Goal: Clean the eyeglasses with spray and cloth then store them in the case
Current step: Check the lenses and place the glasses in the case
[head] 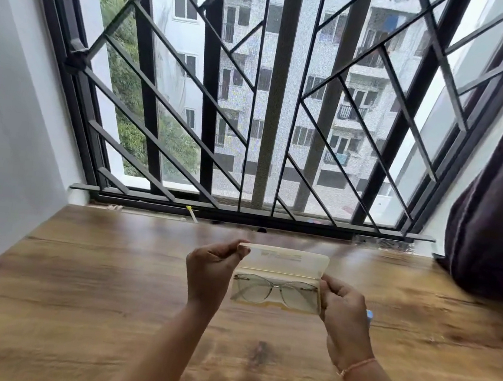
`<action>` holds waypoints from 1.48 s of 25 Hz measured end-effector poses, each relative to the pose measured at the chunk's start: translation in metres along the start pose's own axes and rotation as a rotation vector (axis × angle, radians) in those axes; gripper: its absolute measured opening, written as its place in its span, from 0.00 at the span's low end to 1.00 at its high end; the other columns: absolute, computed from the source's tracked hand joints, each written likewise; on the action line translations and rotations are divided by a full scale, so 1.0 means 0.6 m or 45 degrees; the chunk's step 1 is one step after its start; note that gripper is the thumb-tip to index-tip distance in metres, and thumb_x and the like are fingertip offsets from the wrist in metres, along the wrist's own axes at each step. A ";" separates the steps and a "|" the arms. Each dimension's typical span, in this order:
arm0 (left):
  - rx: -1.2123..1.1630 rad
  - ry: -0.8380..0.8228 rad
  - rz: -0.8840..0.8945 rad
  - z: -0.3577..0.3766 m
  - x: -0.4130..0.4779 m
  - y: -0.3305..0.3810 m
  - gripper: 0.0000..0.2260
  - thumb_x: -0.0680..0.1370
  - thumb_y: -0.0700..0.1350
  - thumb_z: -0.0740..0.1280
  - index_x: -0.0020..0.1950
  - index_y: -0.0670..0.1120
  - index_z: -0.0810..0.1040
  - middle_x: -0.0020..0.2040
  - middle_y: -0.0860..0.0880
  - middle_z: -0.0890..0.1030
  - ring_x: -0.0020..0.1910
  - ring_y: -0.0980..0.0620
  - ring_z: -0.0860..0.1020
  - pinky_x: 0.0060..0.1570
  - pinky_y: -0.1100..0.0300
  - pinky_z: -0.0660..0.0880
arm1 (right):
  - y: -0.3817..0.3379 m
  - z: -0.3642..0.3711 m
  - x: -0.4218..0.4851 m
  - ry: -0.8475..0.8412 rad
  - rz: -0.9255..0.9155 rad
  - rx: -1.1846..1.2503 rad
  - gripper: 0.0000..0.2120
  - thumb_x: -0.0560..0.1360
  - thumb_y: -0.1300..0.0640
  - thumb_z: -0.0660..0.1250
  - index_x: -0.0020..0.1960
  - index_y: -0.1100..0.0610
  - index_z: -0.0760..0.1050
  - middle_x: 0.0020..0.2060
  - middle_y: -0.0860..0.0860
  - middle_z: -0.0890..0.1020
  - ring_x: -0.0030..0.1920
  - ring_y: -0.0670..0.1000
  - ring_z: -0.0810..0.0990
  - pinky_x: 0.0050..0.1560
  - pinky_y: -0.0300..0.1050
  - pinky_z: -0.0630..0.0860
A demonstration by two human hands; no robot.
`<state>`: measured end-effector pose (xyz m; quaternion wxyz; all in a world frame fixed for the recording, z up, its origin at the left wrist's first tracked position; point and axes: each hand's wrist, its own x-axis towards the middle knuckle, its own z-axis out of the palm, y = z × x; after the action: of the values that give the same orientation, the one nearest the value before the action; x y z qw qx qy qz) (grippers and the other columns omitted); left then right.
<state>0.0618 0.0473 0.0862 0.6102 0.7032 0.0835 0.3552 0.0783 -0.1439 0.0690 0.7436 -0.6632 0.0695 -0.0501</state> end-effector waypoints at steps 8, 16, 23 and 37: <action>0.235 -0.070 -0.253 0.018 -0.012 -0.060 0.06 0.72 0.41 0.72 0.48 0.41 0.83 0.46 0.44 0.84 0.40 0.62 0.79 0.34 0.78 0.68 | 0.087 0.008 0.018 -0.017 -0.026 -0.153 0.15 0.76 0.69 0.59 0.54 0.56 0.80 0.43 0.47 0.85 0.48 0.52 0.81 0.58 0.53 0.76; 0.154 -0.307 -0.478 0.018 -0.027 -0.101 0.16 0.75 0.34 0.61 0.37 0.49 0.83 0.36 0.62 0.80 0.41 0.58 0.76 0.34 0.68 0.67 | 0.112 0.009 0.063 -0.052 0.025 -0.253 0.16 0.76 0.67 0.61 0.45 0.50 0.82 0.40 0.41 0.84 0.47 0.48 0.82 0.54 0.44 0.76; 0.132 -0.129 -0.534 -0.032 -0.015 -0.126 0.20 0.67 0.32 0.59 0.58 0.39 0.79 0.47 0.58 0.82 0.38 0.64 0.76 0.37 0.67 0.68 | 0.106 0.085 0.092 -0.312 0.140 -0.177 0.17 0.77 0.70 0.57 0.45 0.56 0.83 0.36 0.45 0.85 0.43 0.46 0.82 0.46 0.38 0.79; 0.174 0.333 -0.615 -0.168 -0.074 -0.162 0.25 0.74 0.26 0.61 0.70 0.40 0.66 0.38 0.48 0.77 0.34 0.64 0.74 0.34 0.80 0.62 | 0.110 0.330 0.082 -0.934 0.301 -0.468 0.19 0.71 0.72 0.53 0.57 0.70 0.76 0.47 0.59 0.77 0.42 0.47 0.74 0.35 0.26 0.72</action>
<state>-0.0011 0.1268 -0.0202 0.6122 0.6508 0.3504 0.2806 0.1596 0.0497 0.0236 0.5889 -0.7461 -0.1162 0.2881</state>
